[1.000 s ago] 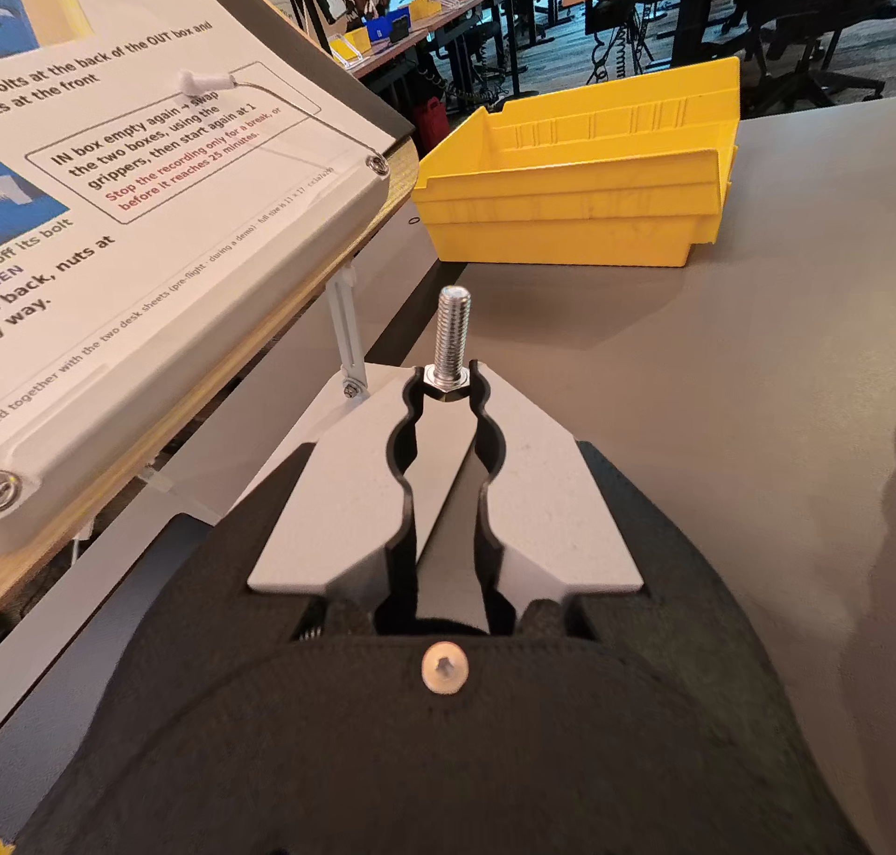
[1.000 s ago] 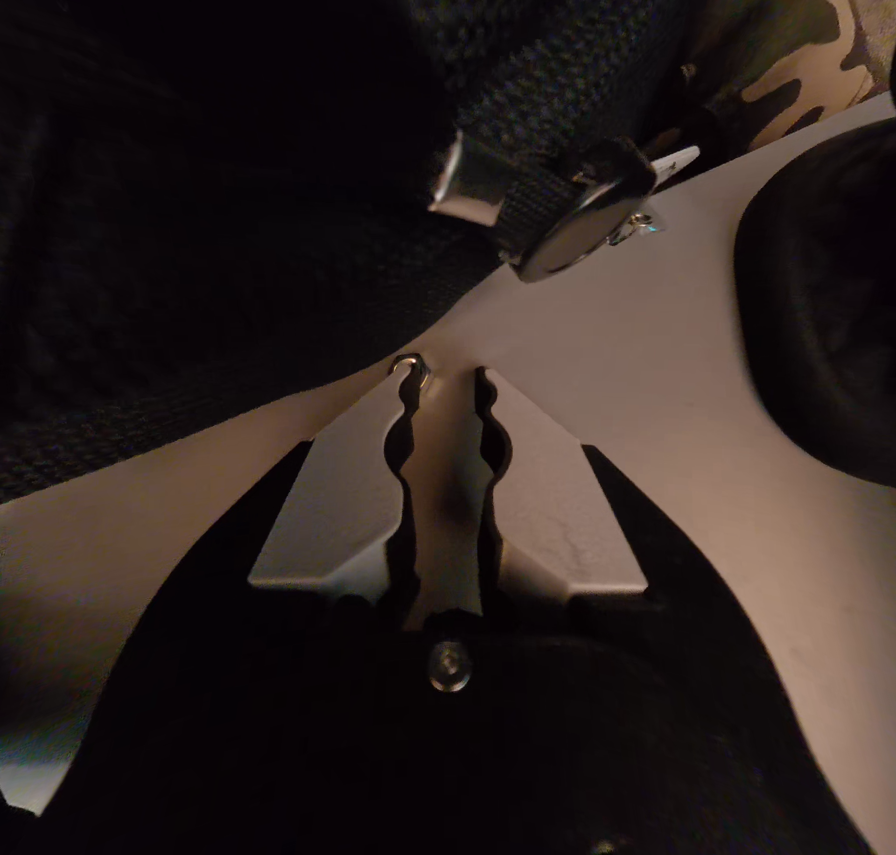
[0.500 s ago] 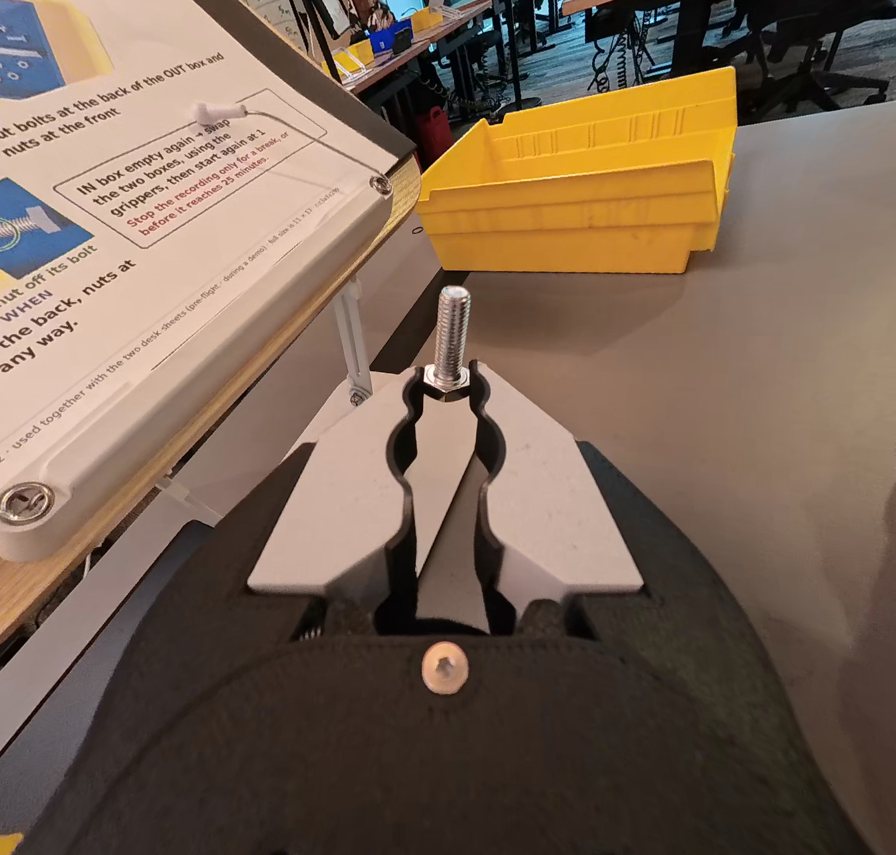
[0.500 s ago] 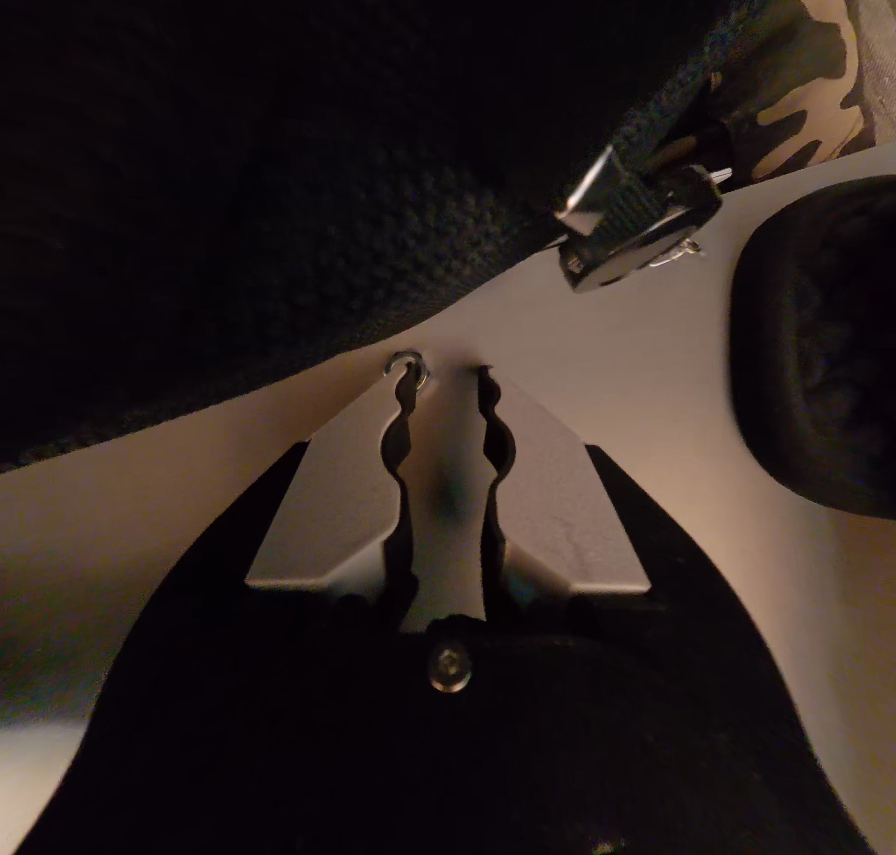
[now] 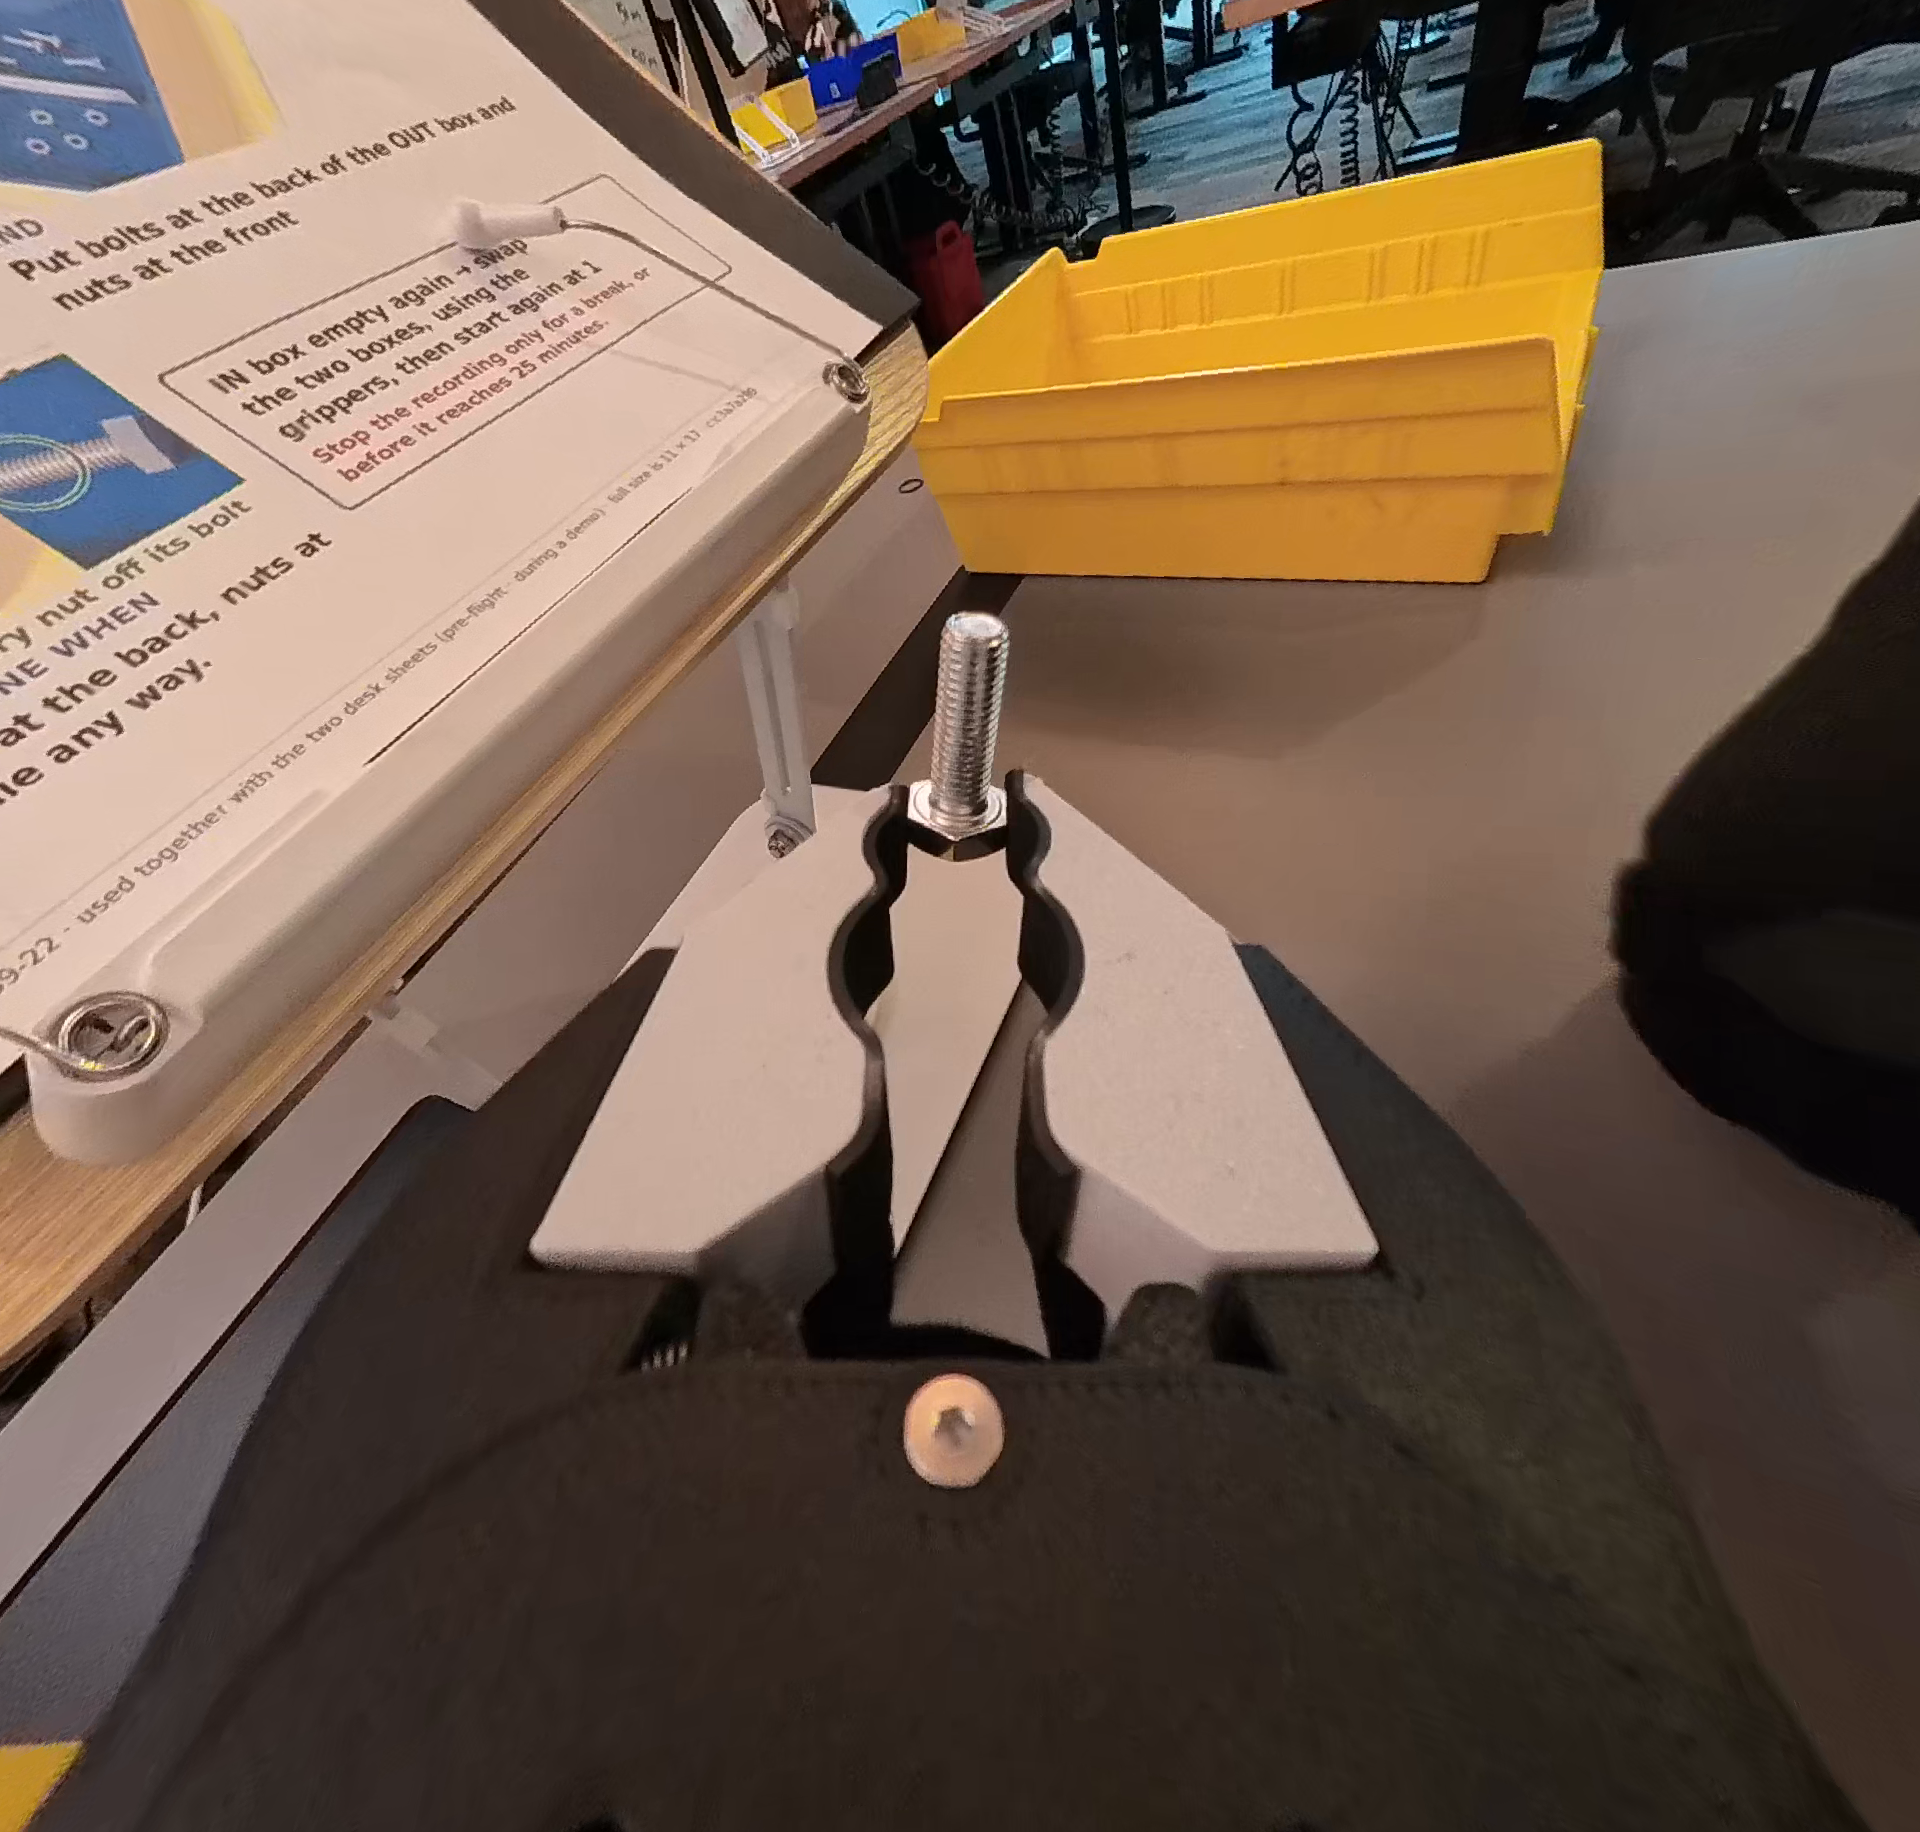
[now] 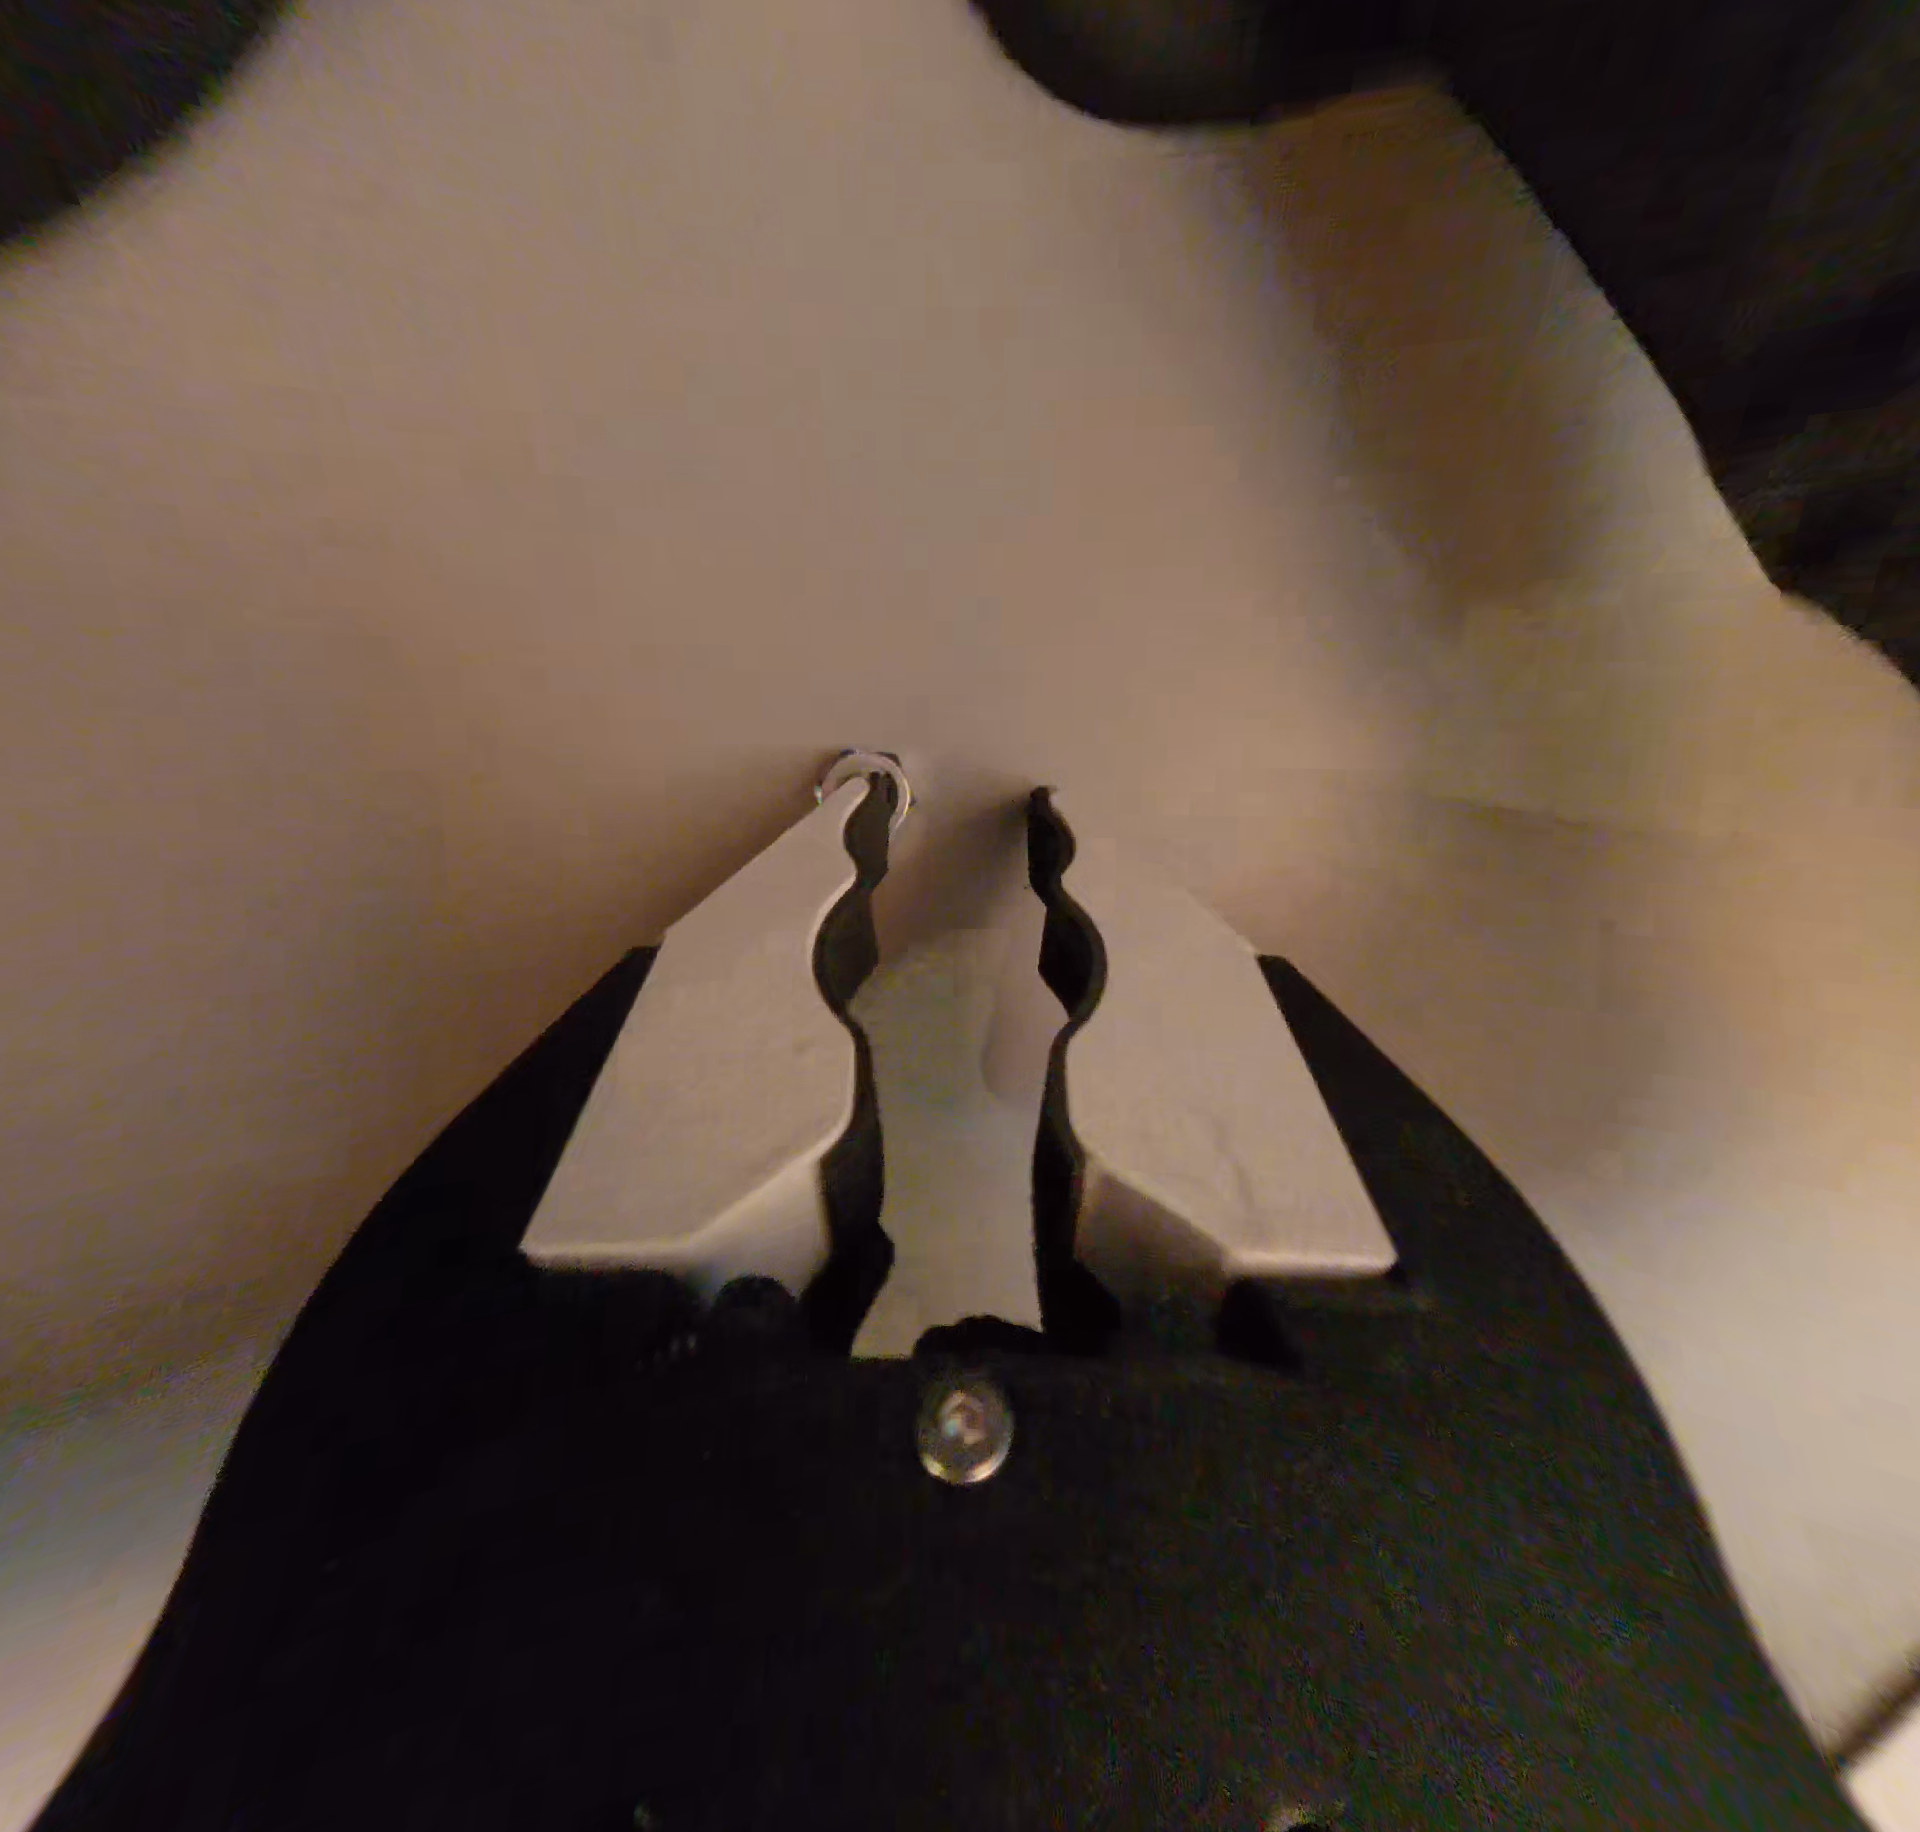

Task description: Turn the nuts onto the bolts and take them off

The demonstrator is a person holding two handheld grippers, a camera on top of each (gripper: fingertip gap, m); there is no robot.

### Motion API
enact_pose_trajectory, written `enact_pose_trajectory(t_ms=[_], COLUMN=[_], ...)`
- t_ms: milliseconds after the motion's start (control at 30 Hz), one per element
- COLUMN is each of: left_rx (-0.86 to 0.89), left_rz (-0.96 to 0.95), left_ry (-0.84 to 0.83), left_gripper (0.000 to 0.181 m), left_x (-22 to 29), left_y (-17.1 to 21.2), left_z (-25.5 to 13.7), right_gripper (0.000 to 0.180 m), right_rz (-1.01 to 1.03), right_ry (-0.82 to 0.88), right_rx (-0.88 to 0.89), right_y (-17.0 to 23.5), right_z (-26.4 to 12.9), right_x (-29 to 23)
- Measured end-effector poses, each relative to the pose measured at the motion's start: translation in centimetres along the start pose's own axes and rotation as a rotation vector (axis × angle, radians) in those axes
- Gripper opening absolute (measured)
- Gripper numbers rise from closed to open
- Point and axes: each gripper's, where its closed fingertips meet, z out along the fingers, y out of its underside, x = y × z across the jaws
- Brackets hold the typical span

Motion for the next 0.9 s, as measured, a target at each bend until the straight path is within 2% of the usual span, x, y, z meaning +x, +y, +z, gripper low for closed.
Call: enact_pose_trajectory(t_ms=[200, 367, 633, 800, 900], left_rx=[-0.002, -0.004, -0.012, -0.012, -0.012], left_rz=[-0.009, -0.015, -0.011, -0.011, -0.012], left_ry=[-0.005, -0.006, 0.002, 0.002, 0.003], left_gripper=[0.017, 0.017, 0.017, 0.017, 0.017], left_x=[-0.3, -0.5, -0.3, -0.3, -0.3], left_y=[0.2, 0.4, 0.5, 0.4, 0.4], left_z=[-0.1, -0.2, -0.1, -0.2, -0.1], right_gripper=[0.03, 0.031, 0.031, 0.016, 0.015], right_rz=[0.152, 0.165, 0.153, 0.141, 0.141], right_ry=[0.139, 0.159, 0.085, 0.065, 0.062], right_rx=[-0.043, 0.004, -0.076, -0.057, -0.053], right_y=[4.4, 4.0, 5.0, 4.7, 4.7], right_z=[-2.8, -4.8, -2.9, -2.6, -2.6], right_x=[3.1, 3.1, 1.8, 1.5, 1.5])
